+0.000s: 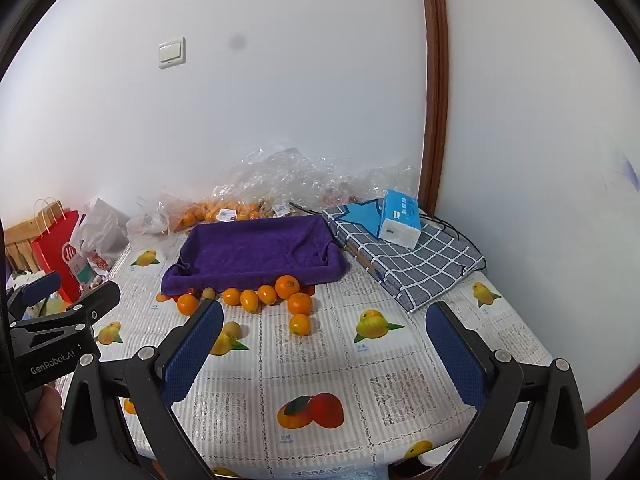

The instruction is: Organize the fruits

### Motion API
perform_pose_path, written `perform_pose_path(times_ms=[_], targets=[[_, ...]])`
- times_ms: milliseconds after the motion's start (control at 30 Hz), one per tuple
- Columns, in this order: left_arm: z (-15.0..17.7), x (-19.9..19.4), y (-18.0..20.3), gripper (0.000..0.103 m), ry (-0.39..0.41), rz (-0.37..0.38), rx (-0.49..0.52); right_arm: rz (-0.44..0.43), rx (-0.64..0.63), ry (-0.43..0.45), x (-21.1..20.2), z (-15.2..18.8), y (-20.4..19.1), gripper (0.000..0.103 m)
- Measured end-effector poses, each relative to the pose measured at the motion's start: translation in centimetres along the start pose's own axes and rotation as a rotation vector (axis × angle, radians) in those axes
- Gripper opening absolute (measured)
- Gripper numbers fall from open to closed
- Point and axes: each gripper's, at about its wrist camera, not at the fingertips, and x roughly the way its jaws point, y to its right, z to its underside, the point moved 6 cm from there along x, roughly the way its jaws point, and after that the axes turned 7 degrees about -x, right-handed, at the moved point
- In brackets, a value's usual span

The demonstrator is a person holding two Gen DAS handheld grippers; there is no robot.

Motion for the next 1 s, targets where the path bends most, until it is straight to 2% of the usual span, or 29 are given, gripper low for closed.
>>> perform_pose_path(times_ms=[1000], targets=[[-0.2,-0.16,-0.05,0.103,0.0,0.015,-0.012,0.0,-0.003,0.005,-0.02,0.51,0.03,0.1]])
